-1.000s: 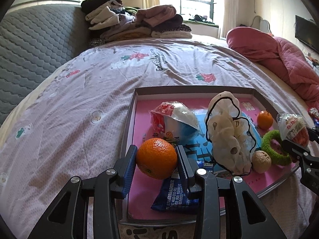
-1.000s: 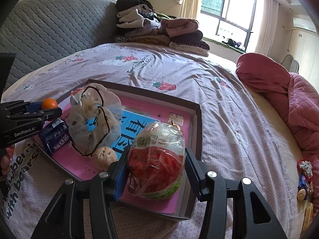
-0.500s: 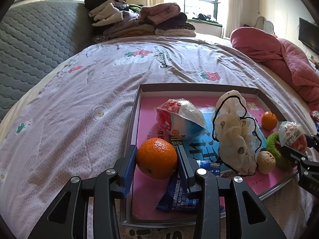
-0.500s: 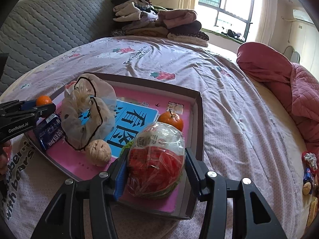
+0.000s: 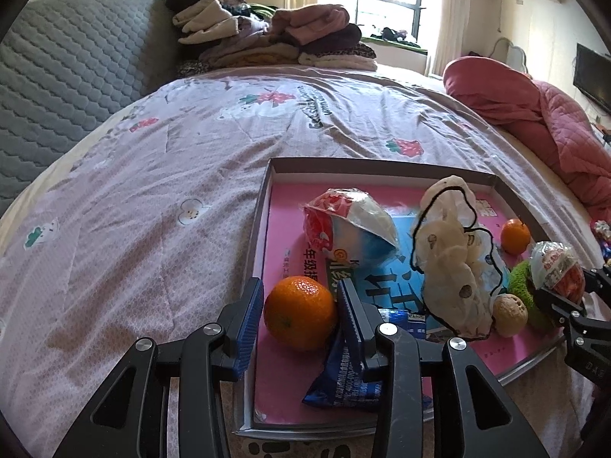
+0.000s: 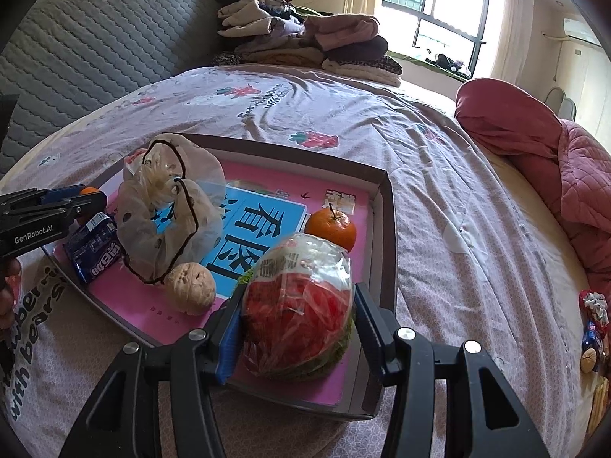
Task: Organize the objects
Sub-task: 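Lower the orange with the left tool while the right tool lowers the wrapped item into the tray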
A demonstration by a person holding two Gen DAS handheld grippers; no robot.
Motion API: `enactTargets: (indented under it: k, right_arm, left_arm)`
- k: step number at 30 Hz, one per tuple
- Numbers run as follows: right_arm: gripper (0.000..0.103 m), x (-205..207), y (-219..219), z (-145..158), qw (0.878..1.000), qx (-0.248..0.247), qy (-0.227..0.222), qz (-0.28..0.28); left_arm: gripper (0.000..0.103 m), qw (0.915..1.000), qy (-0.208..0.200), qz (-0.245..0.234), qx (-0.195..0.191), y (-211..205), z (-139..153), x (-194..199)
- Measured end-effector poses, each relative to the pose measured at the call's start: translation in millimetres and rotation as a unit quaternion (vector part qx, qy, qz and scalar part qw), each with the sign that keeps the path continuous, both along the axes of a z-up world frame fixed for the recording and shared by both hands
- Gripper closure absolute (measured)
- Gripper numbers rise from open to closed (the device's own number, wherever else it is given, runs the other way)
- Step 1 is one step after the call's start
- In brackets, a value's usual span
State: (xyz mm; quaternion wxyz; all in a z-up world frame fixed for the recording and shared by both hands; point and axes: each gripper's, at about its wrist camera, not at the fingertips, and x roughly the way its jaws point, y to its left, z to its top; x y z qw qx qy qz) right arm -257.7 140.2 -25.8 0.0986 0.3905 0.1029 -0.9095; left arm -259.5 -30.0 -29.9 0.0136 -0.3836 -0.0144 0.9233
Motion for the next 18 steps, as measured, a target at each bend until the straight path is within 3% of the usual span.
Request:
enactTargets:
  k: [18]
  right_arm:
    - [0.044, -0.1, 4.2, 2.6, 1.0, -0.003, -0.004, -0.013]
  left_arm:
    - [0.06, 1.0, 0.0, -0.001, 0.003, 1.0, 2.8, 4.5]
